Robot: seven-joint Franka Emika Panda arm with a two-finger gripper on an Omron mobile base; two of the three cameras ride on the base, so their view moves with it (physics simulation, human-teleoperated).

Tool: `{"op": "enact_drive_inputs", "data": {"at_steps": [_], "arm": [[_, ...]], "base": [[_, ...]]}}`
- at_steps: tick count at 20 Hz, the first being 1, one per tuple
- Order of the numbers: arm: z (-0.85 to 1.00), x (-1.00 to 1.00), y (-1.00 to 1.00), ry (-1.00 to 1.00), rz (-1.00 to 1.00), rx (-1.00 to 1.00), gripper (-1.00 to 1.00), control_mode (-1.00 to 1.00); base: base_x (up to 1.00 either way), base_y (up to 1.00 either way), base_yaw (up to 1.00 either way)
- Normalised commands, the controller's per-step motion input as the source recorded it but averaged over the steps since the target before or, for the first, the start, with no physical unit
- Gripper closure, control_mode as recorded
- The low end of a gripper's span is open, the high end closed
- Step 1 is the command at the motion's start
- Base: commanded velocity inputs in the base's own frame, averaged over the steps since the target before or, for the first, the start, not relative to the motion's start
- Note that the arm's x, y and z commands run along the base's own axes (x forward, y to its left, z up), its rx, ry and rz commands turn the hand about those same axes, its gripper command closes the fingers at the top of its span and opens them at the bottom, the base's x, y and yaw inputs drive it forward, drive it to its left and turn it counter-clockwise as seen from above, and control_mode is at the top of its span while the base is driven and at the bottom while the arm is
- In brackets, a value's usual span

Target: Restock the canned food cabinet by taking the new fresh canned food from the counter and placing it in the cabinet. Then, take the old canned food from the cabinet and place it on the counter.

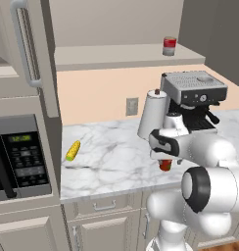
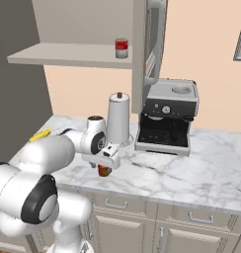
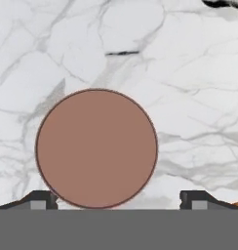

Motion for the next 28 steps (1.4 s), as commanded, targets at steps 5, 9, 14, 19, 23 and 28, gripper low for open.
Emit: {"op": "enact_drive_inputs", "data": {"at_steps": [5, 9, 14, 19, 23, 28], "arm": [[-0.13, 0.26, 0.0, -0.01, 0.0, 0.0, -1.0, -1.0], [-0.13, 0.29, 0.0, -0.02, 0.0, 0.0, -1.0, -1.0], [-0.12, 0.14, 0.0, -0.02, 0.0, -0.01, 1.0, -1.0], [0.0, -0.11, 0.0, -0.01, 0.01, 0.0, 1.0, -1.0], [0.53, -0.69, 0.07, -0.34, 0.09, 0.01, 1.0, -1.0], [1.0, -0.91, 0.4, -0.65, 0.14, 0.0, 1.0, -1.0]], "base": [[0.0, 0.0, 0.0], [0.0, 0.0, 0.0], [0.0, 0.0, 0.0], [0.0, 0.0, 0.0], [0.0, 0.0, 0.0], [0.0, 0.0, 0.0]]}}
